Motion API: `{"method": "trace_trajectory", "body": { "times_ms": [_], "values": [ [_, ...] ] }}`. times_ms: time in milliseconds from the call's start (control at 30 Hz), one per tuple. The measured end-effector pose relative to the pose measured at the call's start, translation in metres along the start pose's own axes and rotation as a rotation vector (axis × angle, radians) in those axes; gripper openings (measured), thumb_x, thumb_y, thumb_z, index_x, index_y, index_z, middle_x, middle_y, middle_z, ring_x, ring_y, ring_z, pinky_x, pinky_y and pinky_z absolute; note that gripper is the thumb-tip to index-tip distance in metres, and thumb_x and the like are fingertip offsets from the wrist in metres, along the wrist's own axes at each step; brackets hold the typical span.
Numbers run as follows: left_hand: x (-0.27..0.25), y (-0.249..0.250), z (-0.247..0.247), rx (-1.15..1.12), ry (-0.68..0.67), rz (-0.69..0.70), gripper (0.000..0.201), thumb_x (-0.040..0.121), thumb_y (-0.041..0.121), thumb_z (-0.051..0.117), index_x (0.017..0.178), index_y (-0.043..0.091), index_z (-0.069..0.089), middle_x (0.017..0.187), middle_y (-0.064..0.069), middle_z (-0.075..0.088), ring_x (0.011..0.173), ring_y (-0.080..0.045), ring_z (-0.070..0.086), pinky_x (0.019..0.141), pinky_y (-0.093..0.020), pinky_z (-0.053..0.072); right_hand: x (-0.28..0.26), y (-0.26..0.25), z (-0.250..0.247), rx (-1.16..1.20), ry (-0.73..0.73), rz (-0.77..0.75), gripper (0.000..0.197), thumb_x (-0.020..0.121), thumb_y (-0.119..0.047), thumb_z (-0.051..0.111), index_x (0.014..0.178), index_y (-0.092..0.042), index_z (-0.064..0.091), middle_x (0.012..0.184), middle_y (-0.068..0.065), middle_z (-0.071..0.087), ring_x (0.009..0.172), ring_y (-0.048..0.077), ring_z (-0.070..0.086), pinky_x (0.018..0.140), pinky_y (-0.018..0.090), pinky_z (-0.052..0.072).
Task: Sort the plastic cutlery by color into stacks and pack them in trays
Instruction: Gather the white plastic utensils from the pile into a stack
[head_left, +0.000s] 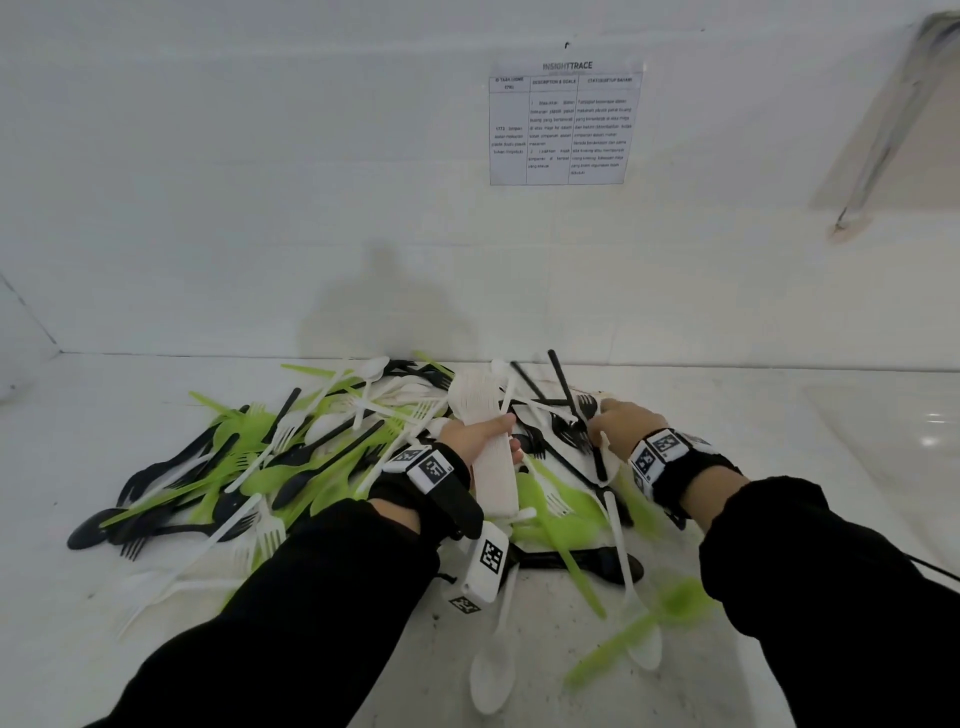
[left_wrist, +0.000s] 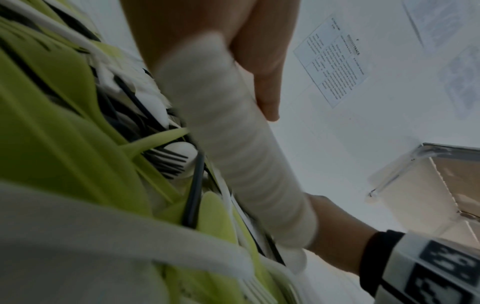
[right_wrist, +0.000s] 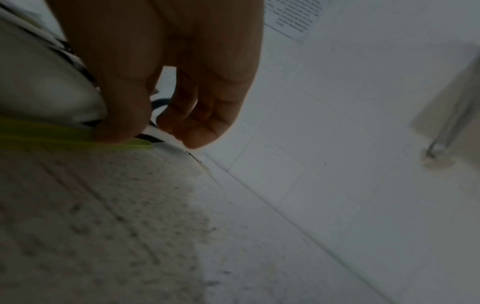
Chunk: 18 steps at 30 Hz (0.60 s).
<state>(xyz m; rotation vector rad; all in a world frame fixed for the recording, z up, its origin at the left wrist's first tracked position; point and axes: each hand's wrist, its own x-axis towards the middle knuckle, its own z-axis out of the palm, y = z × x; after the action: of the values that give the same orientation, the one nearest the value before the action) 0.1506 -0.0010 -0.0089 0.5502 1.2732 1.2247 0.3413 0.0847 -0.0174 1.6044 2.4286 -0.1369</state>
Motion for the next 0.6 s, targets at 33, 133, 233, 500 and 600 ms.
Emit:
{"method": "trace_trajectory", "body": {
  "times_ms": [33, 133, 233, 500, 600],
  "values": [
    [-0.001, -0.001, -0.001, -0.006, 0.003, -0.001, 0.015, 0.087, 0.002, 0.062, 0.074, -0.002, 0.054, 0.043, -0.008, 0.058, 0.037, -0.017, 0.058, 0.042, -0.025, 0.053, -0.001, 0.003, 0.000, -0.031, 0.031, -0.012, 0.015, 0.084, -0.012, 0.055, 0.097, -0.016, 0.061, 0.098, 0.002, 0.047, 0.115, 0.027, 0.049, 0.078, 0.032, 0.039],
    [-0.004, -0.001, -0.003, -0.002, 0.014, 0.005, 0.015, 0.085, 0.003, 0.064, 0.074, -0.003, 0.055, 0.045, -0.008, 0.059, 0.039, -0.017, 0.059, 0.043, -0.026, 0.054, -0.009, 0.010, -0.003, -0.161, 0.162, -0.051, 0.018, 0.093, -0.020, 0.051, 0.109, -0.018, 0.059, 0.122, 0.001, 0.052, 0.116, 0.024, 0.047, 0.092, 0.033, 0.036],
    [-0.008, -0.001, -0.004, 0.009, 0.021, 0.018, 0.017, 0.085, 0.003, 0.064, 0.072, -0.003, 0.055, 0.045, -0.007, 0.059, 0.039, -0.017, 0.060, 0.045, -0.027, 0.055, -0.018, 0.017, -0.008, -0.167, 0.296, -0.137, 0.022, 0.099, -0.019, 0.038, 0.118, -0.017, 0.049, 0.117, 0.001, 0.061, 0.108, 0.021, 0.056, 0.105, 0.031, 0.028],
    [-0.032, 0.003, -0.010, 0.028, 0.012, 0.037, 0.018, 0.083, 0.007, 0.068, 0.074, -0.004, 0.057, 0.049, -0.011, 0.062, 0.042, -0.020, 0.062, 0.047, -0.029, 0.056, -0.085, -0.001, 0.004, -0.085, 0.220, -0.727, 0.037, 0.061, 0.003, 0.066, 0.085, -0.024, 0.072, 0.097, 0.000, 0.064, 0.086, 0.023, 0.062, 0.075, 0.034, 0.046],
    [-0.045, 0.004, -0.014, 0.033, 0.004, 0.037, 0.017, 0.083, 0.007, 0.067, 0.078, -0.003, 0.054, 0.051, -0.013, 0.060, 0.040, -0.021, 0.061, 0.044, -0.028, 0.054, -0.110, -0.014, 0.015, -0.280, -0.034, -0.685, 0.039, 0.081, -0.006, 0.052, 0.109, -0.031, 0.063, 0.122, -0.008, 0.051, 0.111, 0.017, 0.045, 0.087, 0.028, 0.032]
  ]
}}
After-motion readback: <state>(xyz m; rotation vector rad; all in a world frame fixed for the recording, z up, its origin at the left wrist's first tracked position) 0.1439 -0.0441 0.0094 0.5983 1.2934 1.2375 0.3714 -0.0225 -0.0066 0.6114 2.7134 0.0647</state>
